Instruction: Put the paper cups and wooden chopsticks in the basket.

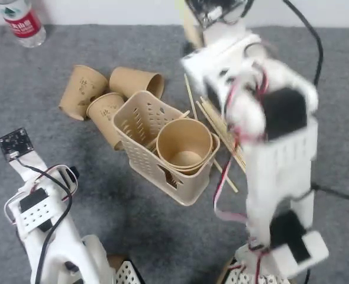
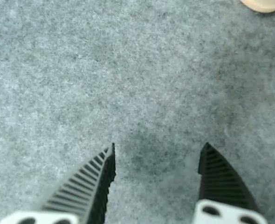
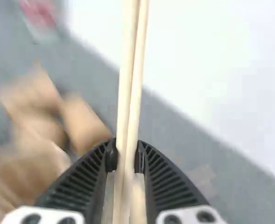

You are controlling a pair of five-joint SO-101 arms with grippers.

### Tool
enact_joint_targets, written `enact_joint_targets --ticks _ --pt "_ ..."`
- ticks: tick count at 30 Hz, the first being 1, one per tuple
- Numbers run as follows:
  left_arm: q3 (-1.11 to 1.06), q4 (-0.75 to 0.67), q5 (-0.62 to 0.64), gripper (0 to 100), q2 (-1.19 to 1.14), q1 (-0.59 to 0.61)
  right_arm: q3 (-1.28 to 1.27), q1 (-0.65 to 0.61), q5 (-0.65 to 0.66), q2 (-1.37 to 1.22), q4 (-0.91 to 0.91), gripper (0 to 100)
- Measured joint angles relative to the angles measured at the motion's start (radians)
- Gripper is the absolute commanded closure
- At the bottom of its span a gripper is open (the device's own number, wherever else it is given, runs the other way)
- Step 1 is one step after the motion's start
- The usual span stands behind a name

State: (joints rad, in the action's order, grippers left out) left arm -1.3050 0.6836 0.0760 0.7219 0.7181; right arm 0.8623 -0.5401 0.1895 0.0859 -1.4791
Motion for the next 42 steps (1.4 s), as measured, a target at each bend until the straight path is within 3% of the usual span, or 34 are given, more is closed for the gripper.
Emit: enact_joint_targets --ticks 4,17,33,42 --pt "0.000 0.000 0.000 72 0.000 0.000 0.006 -0.137 -0.150 0.035 0.060 99.0" --pt "0.000 0.000 0.000 72 0.000 0.000 -0.255 -0.338 -0.215 0.028 0.233 99.1" --pt "0.000 0.000 0.000 72 0.000 0.000 -0.997 -0.273 -0.176 0.370 0.763 99.1" --pt "0.000 0.000 0.000 72 0.000 0.000 -0.994 -0.249 -0.107 0.396 0.812 99.1"
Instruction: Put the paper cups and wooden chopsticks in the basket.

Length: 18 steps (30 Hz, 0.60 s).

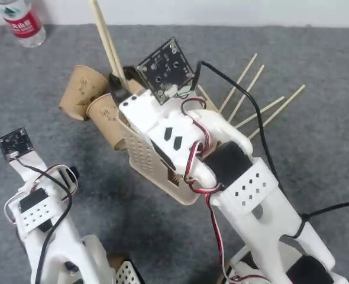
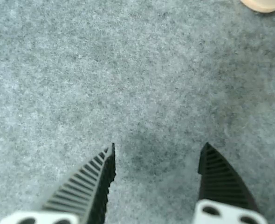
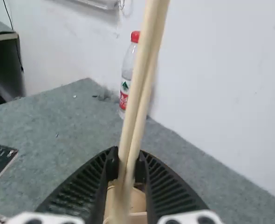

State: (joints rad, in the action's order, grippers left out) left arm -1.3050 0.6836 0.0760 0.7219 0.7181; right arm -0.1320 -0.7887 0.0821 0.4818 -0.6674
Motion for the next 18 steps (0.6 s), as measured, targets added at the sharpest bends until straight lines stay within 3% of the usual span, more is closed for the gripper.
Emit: enact_joint_targets --ticks 18 --pt "0.000 0.000 0.000 72 0.000 0.000 0.040 0.005 0.054 -0.064 -0.017 98.9"
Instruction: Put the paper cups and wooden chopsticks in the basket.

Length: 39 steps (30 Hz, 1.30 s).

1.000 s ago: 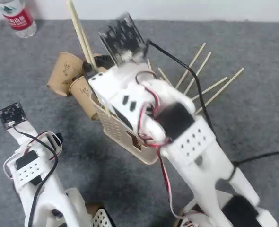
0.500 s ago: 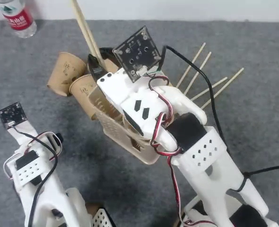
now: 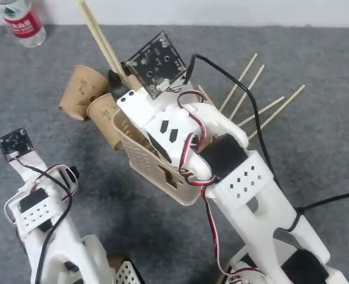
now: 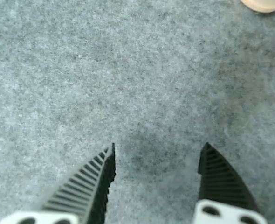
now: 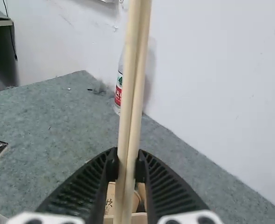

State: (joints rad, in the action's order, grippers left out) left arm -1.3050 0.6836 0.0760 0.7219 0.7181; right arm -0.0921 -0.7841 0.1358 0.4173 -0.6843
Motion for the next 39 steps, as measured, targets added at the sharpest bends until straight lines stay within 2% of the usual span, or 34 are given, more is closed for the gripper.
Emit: enact_joint_targets --ticks 4,9,26,30,39 --pt "0.000 0.000 0.000 72 0.000 0.000 0.000 0.002 0.005 0.000 0.000 96.3" --pt "0.000 0.000 0.000 72 0.000 0.000 0.000 0.000 0.005 0.000 0.000 79.8" --pt "0.000 0.000 0.000 72 0.000 0.000 0.000 0.011 0.009 0.002 -0.052 79.0" --pt "0.000 0.000 0.000 72 0.000 0.000 0.068 0.153 0.015 0.069 -0.178 79.0" --pt "0.000 0.000 0.000 72 0.000 0.000 0.140 0.704 0.015 0.253 -0.324 79.0"
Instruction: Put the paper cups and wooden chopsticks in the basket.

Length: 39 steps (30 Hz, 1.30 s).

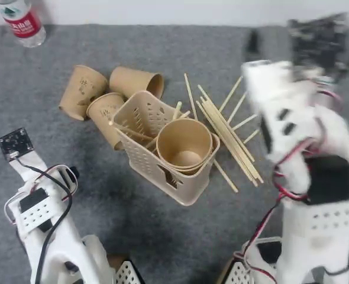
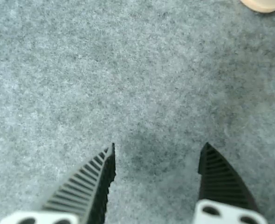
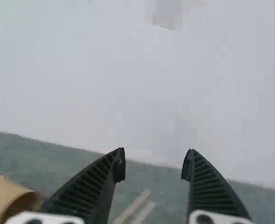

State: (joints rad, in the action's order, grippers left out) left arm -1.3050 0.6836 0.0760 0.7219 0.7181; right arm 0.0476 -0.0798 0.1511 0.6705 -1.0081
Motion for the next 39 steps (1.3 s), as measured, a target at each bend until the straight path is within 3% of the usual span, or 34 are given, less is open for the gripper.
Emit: enact_joint_targets --ticks 4,8,12,17,20,33,39 --pt "0.000 0.000 0.000 72 0.000 0.000 -0.075 0.215 0.000 0.002 -0.002 78.7" --pt "0.000 0.000 0.000 72 0.000 0.000 -0.222 0.292 0.011 -0.075 0.040 78.9" --pt "0.000 0.000 0.000 72 0.000 0.000 -0.319 0.252 0.186 -0.241 0.032 79.0" --pt "0.000 0.000 0.000 72 0.000 0.000 -0.324 0.110 0.459 -0.477 -0.130 79.0" --pt "0.000 0.000 0.000 72 0.000 0.000 -0.324 0.057 0.528 -0.560 -0.175 79.0" --pt "0.000 0.000 0.000 72 0.000 0.000 -0.358 -0.078 0.394 -0.743 -0.069 79.0" --pt "0.000 0.000 0.000 72 0.000 0.000 -0.358 -0.081 0.356 -0.844 0.018 79.0"
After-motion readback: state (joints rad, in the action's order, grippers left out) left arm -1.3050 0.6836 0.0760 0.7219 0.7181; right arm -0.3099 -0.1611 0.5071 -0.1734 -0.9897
